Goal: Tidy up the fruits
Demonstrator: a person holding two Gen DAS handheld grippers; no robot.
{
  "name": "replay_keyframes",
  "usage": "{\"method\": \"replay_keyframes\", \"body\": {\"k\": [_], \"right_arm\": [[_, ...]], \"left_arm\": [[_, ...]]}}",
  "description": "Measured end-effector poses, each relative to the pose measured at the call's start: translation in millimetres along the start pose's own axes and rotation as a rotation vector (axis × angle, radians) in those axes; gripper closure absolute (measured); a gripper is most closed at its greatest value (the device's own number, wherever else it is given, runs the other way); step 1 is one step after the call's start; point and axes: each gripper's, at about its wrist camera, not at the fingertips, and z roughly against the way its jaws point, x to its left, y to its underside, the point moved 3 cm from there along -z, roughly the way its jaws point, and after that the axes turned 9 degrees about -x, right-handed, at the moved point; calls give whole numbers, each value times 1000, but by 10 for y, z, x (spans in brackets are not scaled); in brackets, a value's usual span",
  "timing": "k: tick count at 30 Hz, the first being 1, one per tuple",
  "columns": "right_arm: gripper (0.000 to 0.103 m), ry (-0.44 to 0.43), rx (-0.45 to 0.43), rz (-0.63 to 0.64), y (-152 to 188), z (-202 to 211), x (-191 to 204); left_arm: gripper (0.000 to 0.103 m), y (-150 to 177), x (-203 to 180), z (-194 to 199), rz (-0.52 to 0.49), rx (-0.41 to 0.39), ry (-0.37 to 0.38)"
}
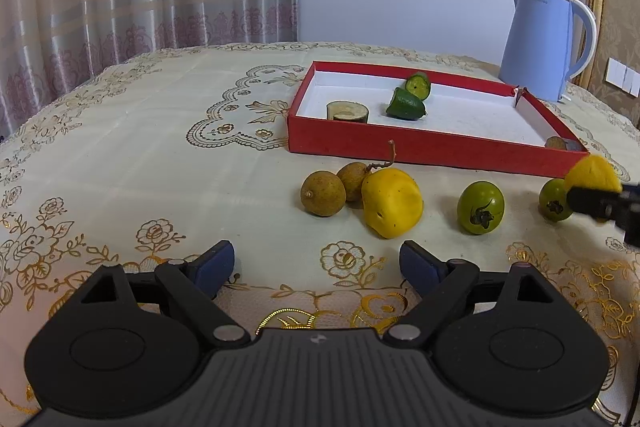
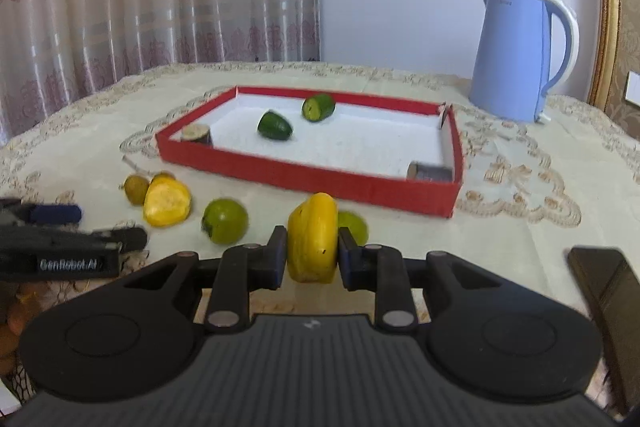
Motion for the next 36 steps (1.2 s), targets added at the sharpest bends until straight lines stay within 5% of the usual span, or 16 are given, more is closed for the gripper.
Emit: {"method": "replay_keyframes", "body": {"k": [23,36], "right_arm": [[78,12,-65,24,-563,-504,-186],[78,23,-60,20,-607,-655,-260]], "left_arm": [[12,-37,-14,-26,-19,7,-10],[12,-216,-61,-90,-52,-19,52]]}}
